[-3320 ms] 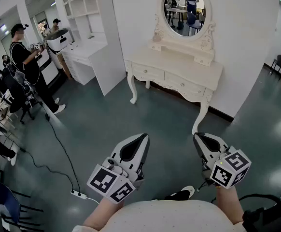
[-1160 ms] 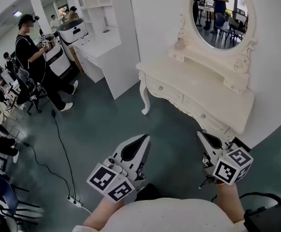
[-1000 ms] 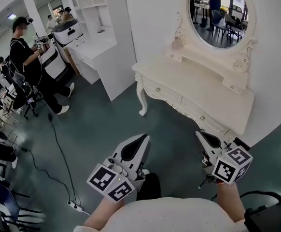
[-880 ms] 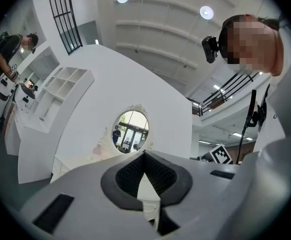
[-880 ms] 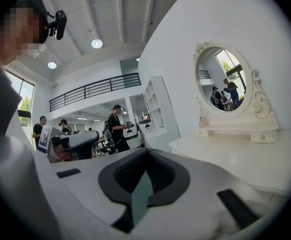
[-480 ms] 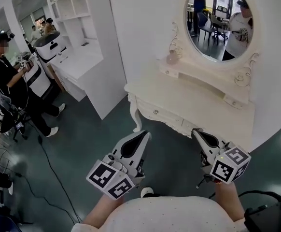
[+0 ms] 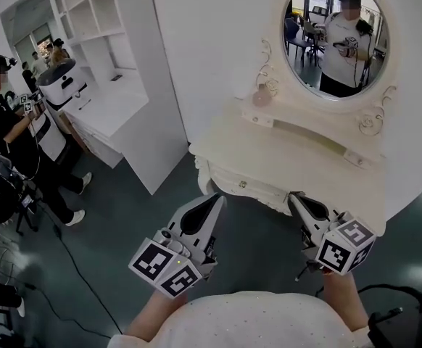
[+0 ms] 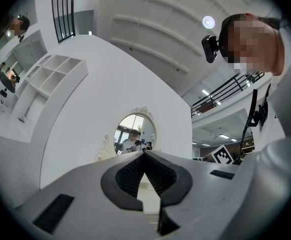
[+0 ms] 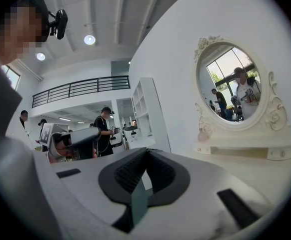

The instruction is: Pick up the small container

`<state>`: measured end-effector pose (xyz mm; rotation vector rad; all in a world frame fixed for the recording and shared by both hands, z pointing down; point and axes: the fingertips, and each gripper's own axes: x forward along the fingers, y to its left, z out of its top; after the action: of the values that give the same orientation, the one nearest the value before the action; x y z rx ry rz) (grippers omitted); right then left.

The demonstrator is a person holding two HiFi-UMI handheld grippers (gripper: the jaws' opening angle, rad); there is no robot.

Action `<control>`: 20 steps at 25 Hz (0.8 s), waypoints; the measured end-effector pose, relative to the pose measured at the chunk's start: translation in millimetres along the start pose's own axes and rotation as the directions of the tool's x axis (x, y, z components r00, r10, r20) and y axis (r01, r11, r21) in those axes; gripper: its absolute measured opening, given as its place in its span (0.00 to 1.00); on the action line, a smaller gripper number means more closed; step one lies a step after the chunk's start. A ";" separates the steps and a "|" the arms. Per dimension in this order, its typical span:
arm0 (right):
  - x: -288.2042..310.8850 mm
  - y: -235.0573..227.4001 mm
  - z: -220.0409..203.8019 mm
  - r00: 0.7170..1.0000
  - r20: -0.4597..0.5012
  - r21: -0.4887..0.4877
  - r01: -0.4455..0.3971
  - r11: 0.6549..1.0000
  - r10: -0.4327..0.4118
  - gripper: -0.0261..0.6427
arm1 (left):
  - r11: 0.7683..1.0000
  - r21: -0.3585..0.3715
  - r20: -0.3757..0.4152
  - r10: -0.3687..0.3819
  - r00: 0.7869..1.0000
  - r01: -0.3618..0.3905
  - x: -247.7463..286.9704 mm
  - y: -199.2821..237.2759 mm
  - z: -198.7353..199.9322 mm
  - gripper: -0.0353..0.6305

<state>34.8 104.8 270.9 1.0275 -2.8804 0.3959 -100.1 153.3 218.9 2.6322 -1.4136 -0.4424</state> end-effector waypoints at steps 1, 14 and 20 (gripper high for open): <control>4.0 1.0 -0.8 1.000 -0.002 0.000 0.005 1.000 -0.005 0.04 | 1.000 -0.005 -0.003 -0.003 1.000 0.003 -0.3 4.9 0.0 0.06; 38.6 -10.9 -15.3 0.997 -0.056 0.001 0.045 0.999 -0.045 0.04 | 0.993 -0.115 -0.077 -0.019 0.997 0.010 6.0 45.6 -29.5 0.06; 74.0 -36.1 -3.8 0.998 -0.056 0.000 0.009 1.000 -0.009 0.04 | 0.999 -0.048 -0.111 0.014 0.994 -0.020 26.3 67.8 -34.5 0.06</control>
<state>-0.1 33.5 292.9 1.0125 -2.8249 0.4184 -129.5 92.7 262.9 2.5607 -1.3724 -0.3195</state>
